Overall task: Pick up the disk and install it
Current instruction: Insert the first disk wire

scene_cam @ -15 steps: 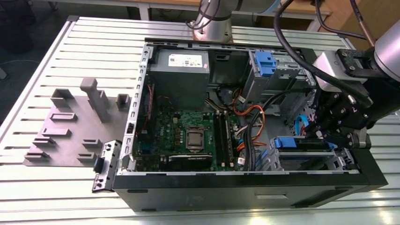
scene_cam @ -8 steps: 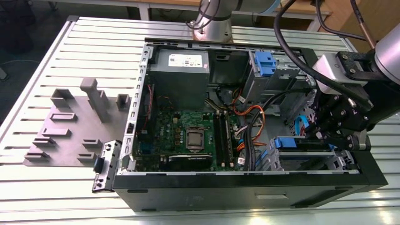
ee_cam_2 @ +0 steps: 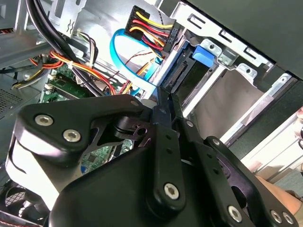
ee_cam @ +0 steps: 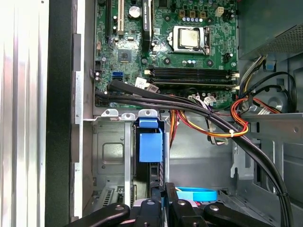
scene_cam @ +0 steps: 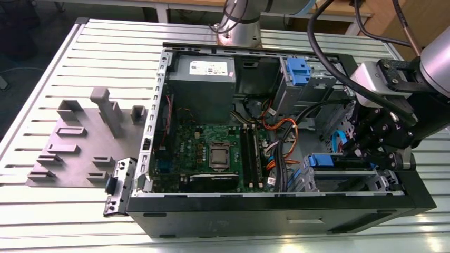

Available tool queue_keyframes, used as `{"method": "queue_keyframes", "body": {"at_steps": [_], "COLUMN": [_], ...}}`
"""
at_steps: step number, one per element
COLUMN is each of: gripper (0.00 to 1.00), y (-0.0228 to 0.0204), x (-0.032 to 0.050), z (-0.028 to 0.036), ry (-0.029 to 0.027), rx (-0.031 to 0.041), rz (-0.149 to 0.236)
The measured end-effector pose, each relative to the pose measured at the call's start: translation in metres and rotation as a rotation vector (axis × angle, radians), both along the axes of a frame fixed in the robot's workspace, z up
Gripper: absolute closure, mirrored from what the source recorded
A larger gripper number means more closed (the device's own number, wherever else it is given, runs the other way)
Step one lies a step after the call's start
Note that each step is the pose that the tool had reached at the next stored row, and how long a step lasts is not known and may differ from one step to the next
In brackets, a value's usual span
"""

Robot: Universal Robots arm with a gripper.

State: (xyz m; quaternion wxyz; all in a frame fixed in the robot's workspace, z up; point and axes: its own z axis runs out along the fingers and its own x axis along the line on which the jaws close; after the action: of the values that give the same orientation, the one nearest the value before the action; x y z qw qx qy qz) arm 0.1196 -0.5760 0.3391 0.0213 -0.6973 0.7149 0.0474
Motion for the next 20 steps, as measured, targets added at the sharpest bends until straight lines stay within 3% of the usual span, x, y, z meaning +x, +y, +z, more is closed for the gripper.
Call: {"method": "queue_keyframes", "body": {"at_steps": [20], "gripper": [0.84], "y": [-0.0011], "x": [-0.0006], "z": [-0.0043], "ry": [0.0], "rx": [0.0002], "rz": [0.0]}}
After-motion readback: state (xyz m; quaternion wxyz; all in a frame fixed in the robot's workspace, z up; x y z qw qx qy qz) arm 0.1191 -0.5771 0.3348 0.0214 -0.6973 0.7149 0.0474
